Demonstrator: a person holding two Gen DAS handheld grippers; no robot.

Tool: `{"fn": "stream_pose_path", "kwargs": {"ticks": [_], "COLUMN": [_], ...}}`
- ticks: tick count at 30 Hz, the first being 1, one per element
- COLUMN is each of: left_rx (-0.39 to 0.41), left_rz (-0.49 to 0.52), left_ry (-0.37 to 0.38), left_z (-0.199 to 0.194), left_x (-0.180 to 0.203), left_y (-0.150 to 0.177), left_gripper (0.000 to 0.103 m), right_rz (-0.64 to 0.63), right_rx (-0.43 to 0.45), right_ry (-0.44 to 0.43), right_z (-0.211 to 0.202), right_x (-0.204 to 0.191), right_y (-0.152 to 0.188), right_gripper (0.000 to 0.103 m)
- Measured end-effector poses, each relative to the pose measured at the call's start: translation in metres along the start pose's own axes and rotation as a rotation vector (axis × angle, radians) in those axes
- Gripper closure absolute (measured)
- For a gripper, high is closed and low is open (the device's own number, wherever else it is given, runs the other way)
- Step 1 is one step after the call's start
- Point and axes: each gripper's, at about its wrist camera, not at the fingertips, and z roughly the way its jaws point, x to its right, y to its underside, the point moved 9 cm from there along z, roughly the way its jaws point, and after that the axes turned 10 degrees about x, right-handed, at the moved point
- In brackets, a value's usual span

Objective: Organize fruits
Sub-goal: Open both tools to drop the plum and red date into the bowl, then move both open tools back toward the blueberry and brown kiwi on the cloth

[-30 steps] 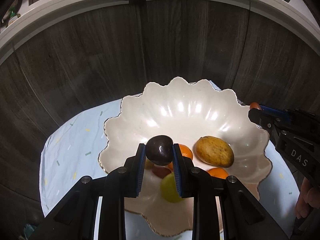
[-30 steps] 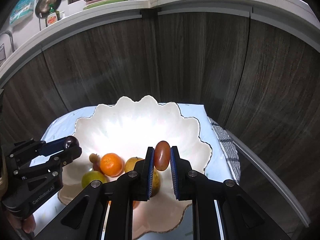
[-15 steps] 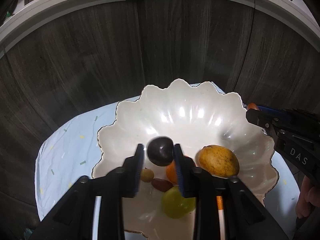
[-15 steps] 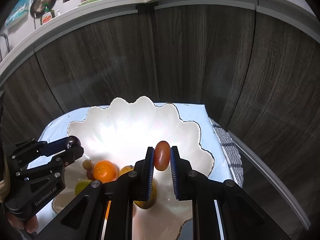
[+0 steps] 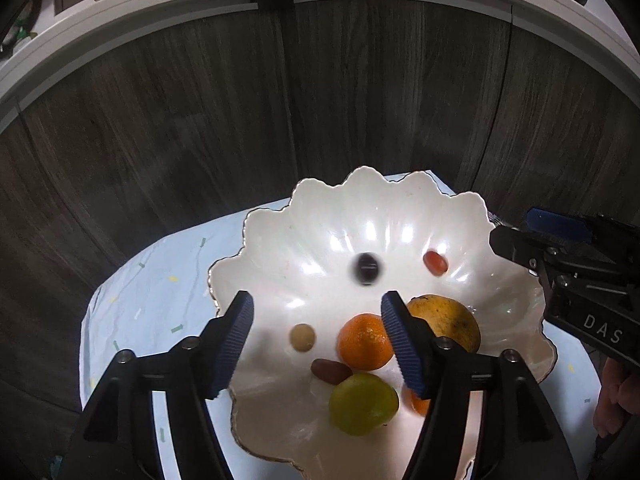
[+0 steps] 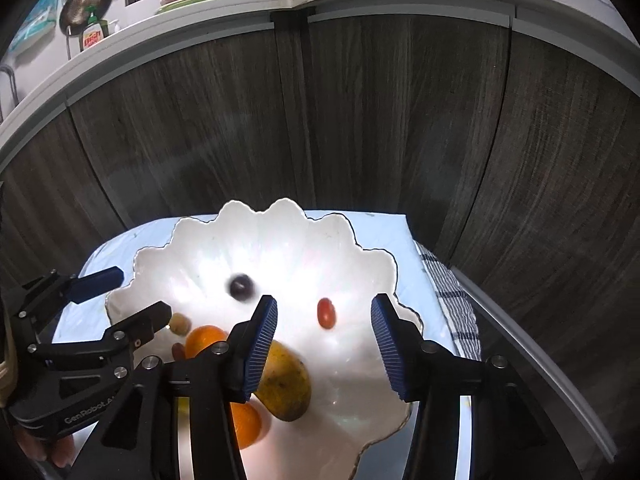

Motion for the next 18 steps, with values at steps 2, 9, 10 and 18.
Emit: {"fn": "stream_pose_path", "kwargs": {"ticks": [2, 9, 10, 18], "left_rx": [0.005, 0.026, 0.029, 0.066], "left_rz": [-0.002, -0.004, -0.005, 0.006], "left_ry": [-0.004, -0.022, -0.025, -0.022], "left_z": [-0.005, -0.026, -0.029, -0.058], "left_x": [-0.002, -0.004, -0.004, -0.001], "left_y": [-0.001, -0.004, -0.005, -0.012], "left_gripper": [0.033, 0.030, 0.029, 0.028], "right_rz": [0.005, 0.014, 0.015, 0.042], "right_rx": [0.007, 0.040, 0.043, 0.079], "right_ry": [0.003, 0.024, 0.027, 0.055], "right_z": [-0.004, -0.026, -0.028, -0.060], "right_x": [-0.001, -0.002, -0.001, 0.002], "right_y": [0.000, -0.006, -0.006, -0.012], "right_gripper": [0.043, 0.032, 0.031, 0.027]}}
